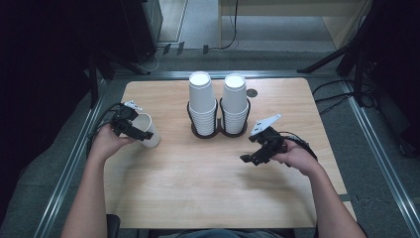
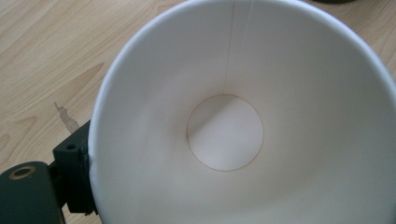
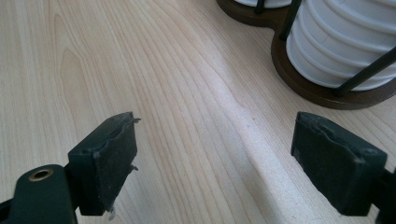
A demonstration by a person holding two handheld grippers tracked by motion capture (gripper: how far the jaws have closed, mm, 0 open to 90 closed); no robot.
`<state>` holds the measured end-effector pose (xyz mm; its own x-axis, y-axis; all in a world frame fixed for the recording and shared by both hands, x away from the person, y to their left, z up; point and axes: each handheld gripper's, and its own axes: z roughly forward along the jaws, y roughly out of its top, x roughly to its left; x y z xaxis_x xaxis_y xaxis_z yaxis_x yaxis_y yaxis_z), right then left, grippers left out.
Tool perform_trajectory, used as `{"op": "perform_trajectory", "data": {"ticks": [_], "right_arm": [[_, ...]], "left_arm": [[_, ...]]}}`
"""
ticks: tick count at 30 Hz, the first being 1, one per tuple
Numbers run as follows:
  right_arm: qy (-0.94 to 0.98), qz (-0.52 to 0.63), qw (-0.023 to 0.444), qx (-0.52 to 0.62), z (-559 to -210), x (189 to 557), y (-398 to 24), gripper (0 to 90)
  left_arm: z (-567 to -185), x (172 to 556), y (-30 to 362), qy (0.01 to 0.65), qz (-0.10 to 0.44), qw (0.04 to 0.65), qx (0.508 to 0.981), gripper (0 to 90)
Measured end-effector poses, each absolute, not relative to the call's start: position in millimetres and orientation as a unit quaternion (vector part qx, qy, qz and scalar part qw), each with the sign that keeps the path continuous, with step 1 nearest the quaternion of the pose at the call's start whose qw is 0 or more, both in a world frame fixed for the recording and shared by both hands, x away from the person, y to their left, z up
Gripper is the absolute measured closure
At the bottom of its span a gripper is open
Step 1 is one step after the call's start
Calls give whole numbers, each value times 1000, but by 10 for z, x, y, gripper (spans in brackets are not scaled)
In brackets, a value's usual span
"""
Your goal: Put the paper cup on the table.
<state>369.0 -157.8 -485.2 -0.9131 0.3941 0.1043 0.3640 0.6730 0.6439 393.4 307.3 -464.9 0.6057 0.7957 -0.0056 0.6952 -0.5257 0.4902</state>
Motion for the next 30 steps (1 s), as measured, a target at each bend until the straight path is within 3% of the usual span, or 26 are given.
{"op": "perform_trajectory", "data": {"ticks": [8, 30], "right_arm": [[914, 347, 22, 207, -4853, 3690, -1579, 146], [915, 348, 22, 204, -4851, 3690, -1582, 146]], "left_arm": [[-4672, 3948, 3070, 435, 102, 230, 865, 14], [-4425, 3876, 3155, 443, 95, 280, 847, 11]]}}
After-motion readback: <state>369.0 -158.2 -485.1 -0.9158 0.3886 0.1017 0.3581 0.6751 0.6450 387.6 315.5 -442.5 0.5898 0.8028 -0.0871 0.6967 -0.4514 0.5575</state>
